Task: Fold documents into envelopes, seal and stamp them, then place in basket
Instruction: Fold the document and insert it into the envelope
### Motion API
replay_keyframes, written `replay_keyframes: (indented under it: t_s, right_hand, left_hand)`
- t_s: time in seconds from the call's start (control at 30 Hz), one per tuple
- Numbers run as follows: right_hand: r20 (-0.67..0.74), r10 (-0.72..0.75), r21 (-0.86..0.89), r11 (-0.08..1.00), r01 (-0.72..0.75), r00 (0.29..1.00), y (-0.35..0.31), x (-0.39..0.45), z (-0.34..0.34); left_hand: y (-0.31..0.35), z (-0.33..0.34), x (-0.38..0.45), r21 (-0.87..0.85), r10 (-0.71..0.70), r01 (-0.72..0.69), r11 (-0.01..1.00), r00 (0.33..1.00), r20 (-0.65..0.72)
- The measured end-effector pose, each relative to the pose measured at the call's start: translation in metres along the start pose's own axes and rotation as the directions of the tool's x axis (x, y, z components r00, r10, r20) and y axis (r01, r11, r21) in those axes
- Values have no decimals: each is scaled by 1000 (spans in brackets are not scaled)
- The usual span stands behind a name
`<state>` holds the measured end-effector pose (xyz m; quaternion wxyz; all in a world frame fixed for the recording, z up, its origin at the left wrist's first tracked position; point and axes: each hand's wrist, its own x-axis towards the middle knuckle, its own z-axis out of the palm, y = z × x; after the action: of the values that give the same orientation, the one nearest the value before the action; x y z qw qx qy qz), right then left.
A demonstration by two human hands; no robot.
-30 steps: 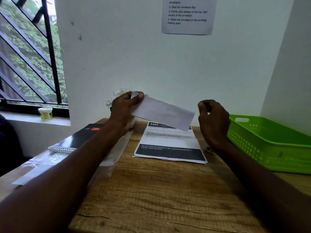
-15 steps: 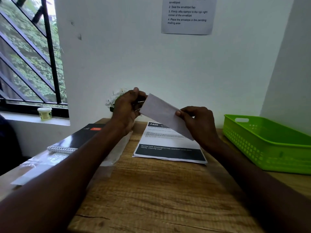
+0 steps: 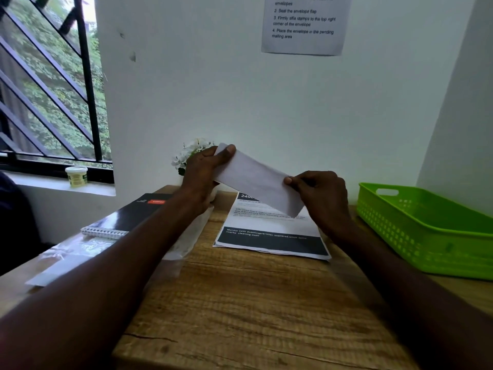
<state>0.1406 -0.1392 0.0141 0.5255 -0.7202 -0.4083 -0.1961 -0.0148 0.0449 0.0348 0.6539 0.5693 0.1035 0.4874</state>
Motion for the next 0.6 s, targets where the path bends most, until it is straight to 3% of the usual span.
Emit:
replay_keyframes:
  t_s: [0.13,0.27,0.47,0.6]
  right_hand:
    - [-93,228,202,957,-206,969,12,6,-3]
    - [-156,325,352,901,-255,933,9,11,-1]
    - [-262,311,327,919,-219,914,7,12,3]
    - [-287,286,232,947,-223,914,7,11,5]
  left_hand:
    - [3,2,-3,-55,-13,9,998,998,-68]
    - [4,7,-8,15,-25,25,1000,999,-24]
    - [2,6,-10,99,-15,24,995,996,-84]
    - [-4,8,-14,295,153,-136,946,988,-33]
